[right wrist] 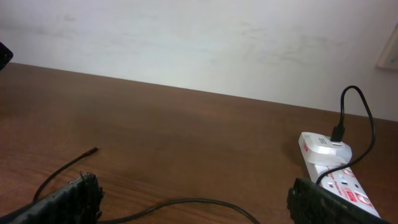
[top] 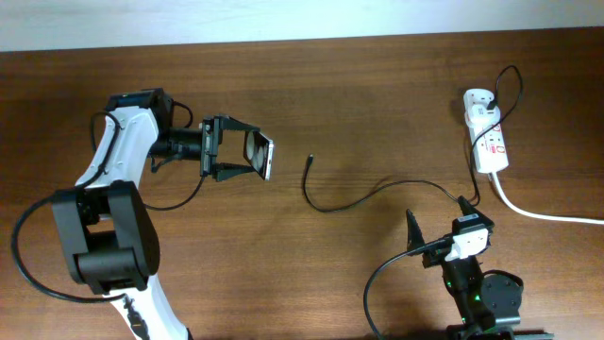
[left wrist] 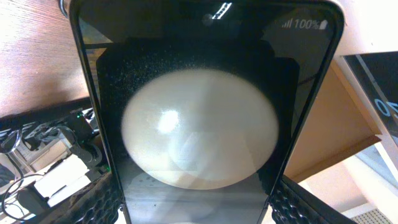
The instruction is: Plug charger to phone and switch on socket
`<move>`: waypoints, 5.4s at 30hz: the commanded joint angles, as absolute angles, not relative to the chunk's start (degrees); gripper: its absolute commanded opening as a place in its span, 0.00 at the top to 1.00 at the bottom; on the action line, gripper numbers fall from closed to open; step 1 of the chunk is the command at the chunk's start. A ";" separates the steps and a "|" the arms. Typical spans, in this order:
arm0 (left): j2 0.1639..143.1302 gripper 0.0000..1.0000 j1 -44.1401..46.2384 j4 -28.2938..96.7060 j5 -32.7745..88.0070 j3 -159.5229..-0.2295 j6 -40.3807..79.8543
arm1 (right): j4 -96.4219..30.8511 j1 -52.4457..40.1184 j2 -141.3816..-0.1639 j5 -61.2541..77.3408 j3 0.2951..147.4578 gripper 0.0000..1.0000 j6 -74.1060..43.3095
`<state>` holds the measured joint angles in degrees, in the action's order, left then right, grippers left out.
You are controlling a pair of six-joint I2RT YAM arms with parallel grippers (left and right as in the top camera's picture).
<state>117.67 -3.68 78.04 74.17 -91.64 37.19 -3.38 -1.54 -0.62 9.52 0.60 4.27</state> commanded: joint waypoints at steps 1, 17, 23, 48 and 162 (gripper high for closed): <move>118.39 0.82 -3.92 78.30 77.17 -92.75 37.78 | -3.66 -1.87 -0.21 10.24 0.32 0.01 3.64; 118.39 0.82 -3.92 78.41 77.19 -92.75 37.80 | -3.66 -1.87 -0.21 10.24 0.32 0.01 3.64; 118.39 0.81 -3.92 78.72 77.17 -92.75 37.78 | -3.66 -1.87 -0.21 10.24 0.32 0.01 3.64; 118.39 0.81 -3.92 78.72 77.17 -92.75 37.76 | -2.37 -1.87 -0.91 17.54 1.50 0.01 -3.68; 118.39 0.08 13.72 55.99 46.17 -92.75 49.04 | -11.35 -4.14 -70.89 35.35 45.19 0.96 -45.06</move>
